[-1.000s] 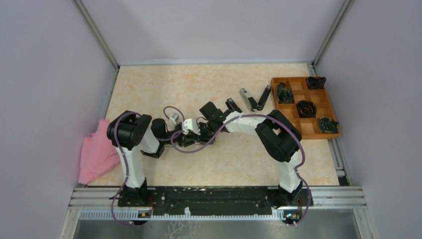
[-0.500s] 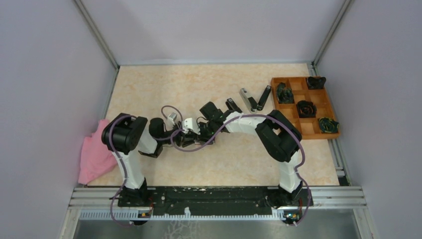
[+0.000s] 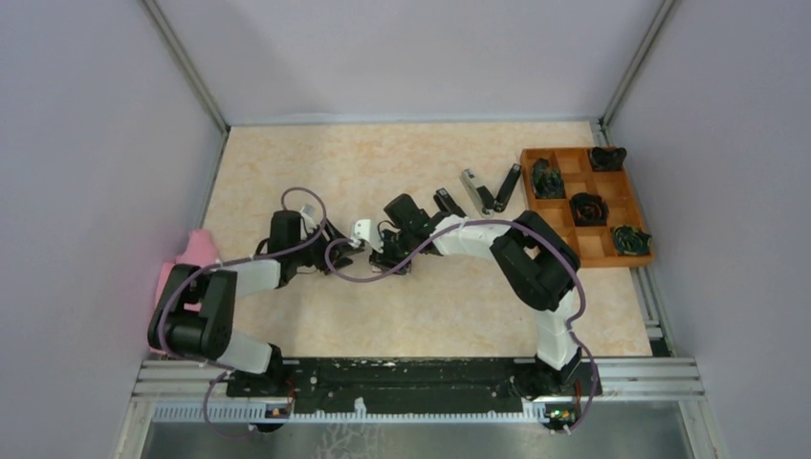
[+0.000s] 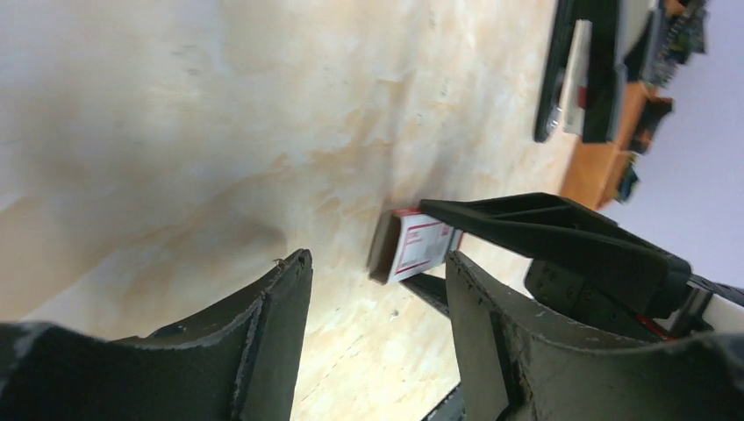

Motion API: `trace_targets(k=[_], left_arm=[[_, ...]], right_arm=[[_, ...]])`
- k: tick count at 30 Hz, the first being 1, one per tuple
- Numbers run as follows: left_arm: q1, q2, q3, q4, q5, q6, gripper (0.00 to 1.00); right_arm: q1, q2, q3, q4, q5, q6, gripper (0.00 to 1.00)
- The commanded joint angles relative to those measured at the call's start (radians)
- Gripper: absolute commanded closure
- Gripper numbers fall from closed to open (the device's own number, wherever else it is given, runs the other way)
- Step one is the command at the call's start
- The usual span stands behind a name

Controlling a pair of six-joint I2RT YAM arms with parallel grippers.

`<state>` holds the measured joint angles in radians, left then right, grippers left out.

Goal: Load the staples into the stapler

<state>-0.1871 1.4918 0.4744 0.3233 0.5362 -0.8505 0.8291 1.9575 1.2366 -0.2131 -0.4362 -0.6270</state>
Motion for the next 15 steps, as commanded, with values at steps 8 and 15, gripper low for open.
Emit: trace_targets(k=[8, 15], left_arm=[[0.010, -0.122, 0.201, -0.618, -0.350, 0.069, 0.26], [0.001, -0.077, 0.242, -0.688, -0.326, 0.041, 0.27]], right_arm=[[0.048, 0.031, 0.055, 0.188, 0.159, 0.257, 0.50], [0.043, -0.076, -0.004, 0.210, 0.176, 0.300, 0.33]])
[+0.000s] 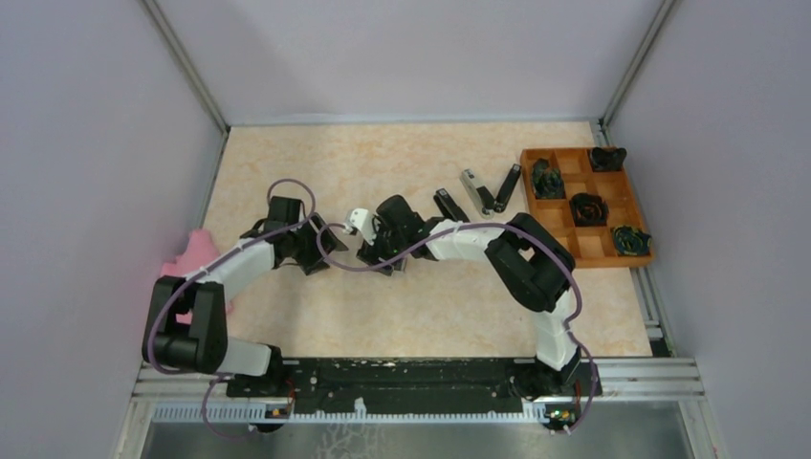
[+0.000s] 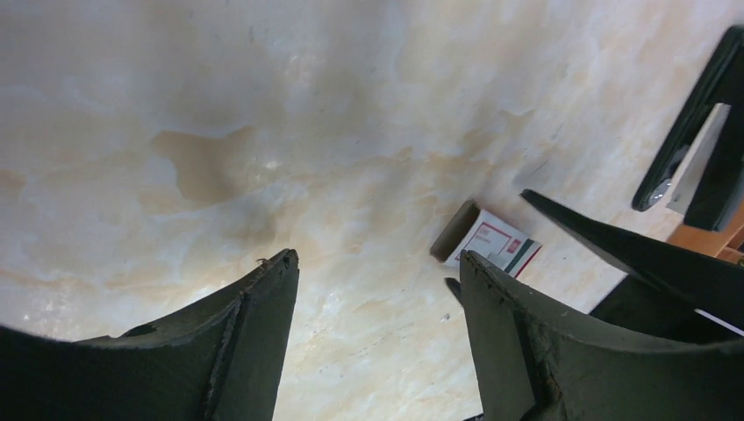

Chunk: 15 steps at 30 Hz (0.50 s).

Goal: Load the staples into the stapler

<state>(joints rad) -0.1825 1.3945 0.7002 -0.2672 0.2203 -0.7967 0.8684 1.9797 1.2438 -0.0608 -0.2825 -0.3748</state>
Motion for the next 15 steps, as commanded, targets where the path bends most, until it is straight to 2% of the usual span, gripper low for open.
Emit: trace_targets(k=[1, 8, 15], left_arm=[[-0.010, 0.023, 0.019, -0.100, -0.007, -0.024, 0.27], [-0.099, 0.057, 0.097, -0.182, -0.062, -0.093, 0.27], [-0.214, 0.145, 0.214, -0.256, -0.135, -0.181, 0.26]], right_arm=[[-0.002, -0.117, -0.027, 0.057, 0.021, 0.051, 0.31], [-0.055, -0.263, -0.217, 0.137, -0.024, 0.051, 0.25], [-0.090, -0.303, -0.319, 0.181, -0.054, 0.019, 0.23]])
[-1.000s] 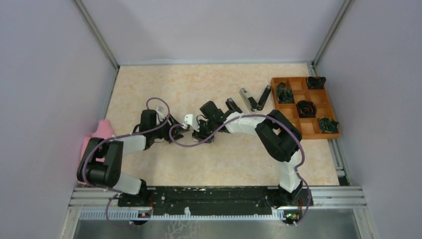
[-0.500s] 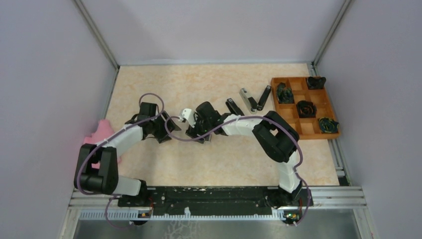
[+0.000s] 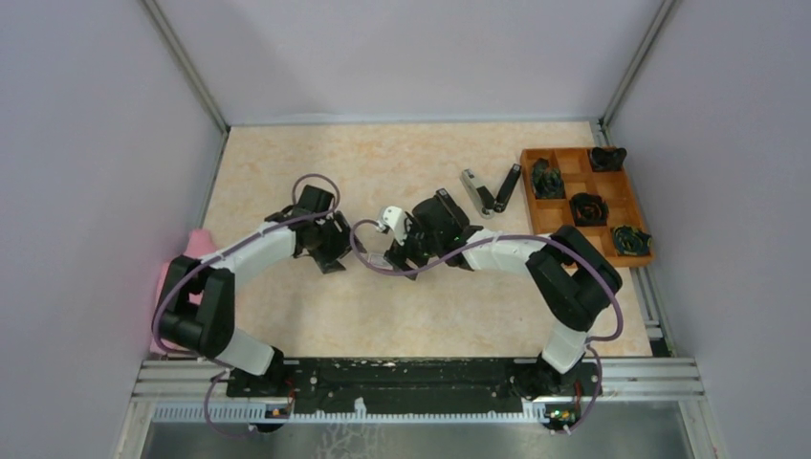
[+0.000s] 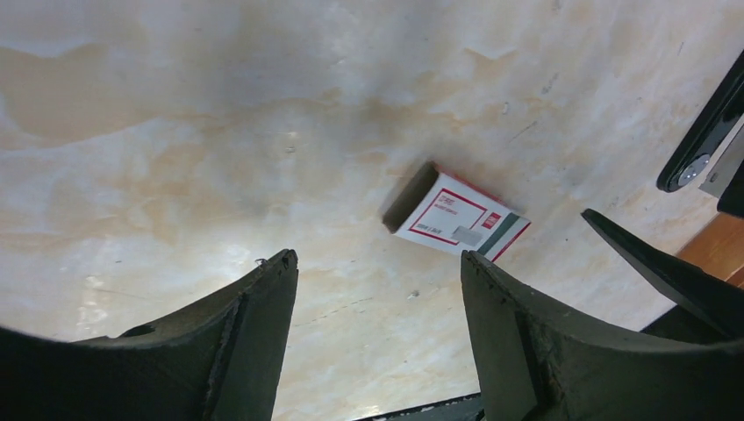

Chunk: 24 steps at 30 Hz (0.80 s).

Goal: Load the staples into the stapler

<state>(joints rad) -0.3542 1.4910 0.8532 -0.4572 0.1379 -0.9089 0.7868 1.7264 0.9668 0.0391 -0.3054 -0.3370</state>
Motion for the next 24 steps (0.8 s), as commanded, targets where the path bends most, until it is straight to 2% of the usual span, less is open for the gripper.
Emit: trace_targets(k=[1, 11, 24], left_arm=[[-0.052, 0.063, 0.073, -0.070, -0.048, -0.082, 0.25], [-0.133, 0.173, 0.165, -0.084, -0.062, -0.174, 0.25], [-0.145, 0.265, 0.204, -0.081, -0.049, -0.206, 0.25]], right_arm=[[-0.010, -0.049, -0.050, 0.085, -0.031, -0.029, 0.23], [-0.012, -0.008, -0.083, 0.105, -0.040, -0.123, 0.24], [-0.011, 0.058, -0.058, 0.076, -0.114, -0.145, 0.32]])
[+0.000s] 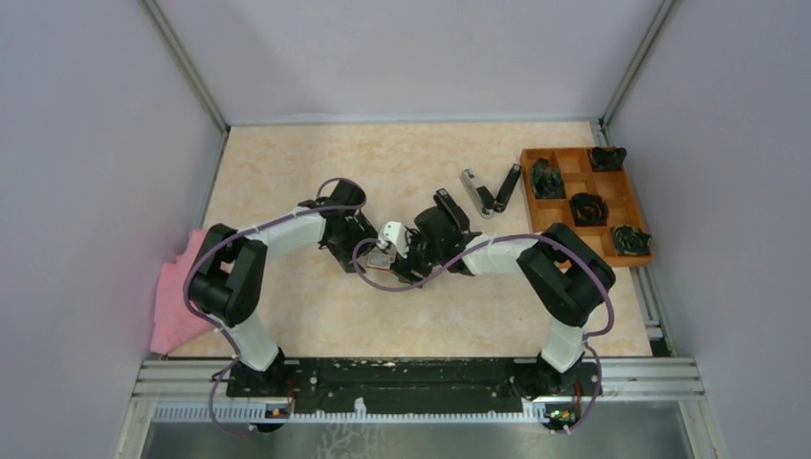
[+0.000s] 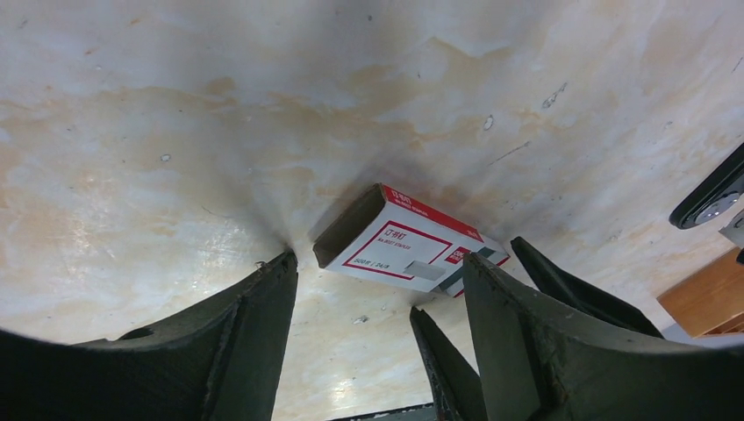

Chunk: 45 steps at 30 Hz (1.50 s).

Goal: Load the staples into the stapler

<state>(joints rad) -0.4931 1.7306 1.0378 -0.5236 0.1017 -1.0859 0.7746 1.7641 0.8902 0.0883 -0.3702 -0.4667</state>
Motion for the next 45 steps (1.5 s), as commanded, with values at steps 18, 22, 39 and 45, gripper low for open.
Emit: trace_targets(k=[18, 22, 39, 45], left_arm=[[-0.020, 0.049, 0.064, -0.146, -0.083, -0.076, 0.26], [-0.025, 0.062, 0.087, -0.187, -0.107, -0.087, 0.27], [-0.044, 0.147, 0.180, -0.289, -0.152, -0.118, 0.32], [-0.045, 0.168, 0.200, -0.308, -0.174, -0.127, 0.38]], right_arm=[[0.083, 0.027, -0.020, 0.157, 0.009, 0.172, 0.47], [0.113, 0.017, -0.052, 0.221, 0.079, 0.256, 0.48], [0.162, 0.020, -0.083, 0.253, 0.178, 0.305, 0.50], [0.176, 0.021, -0.074, 0.228, 0.202, 0.289, 0.51]])
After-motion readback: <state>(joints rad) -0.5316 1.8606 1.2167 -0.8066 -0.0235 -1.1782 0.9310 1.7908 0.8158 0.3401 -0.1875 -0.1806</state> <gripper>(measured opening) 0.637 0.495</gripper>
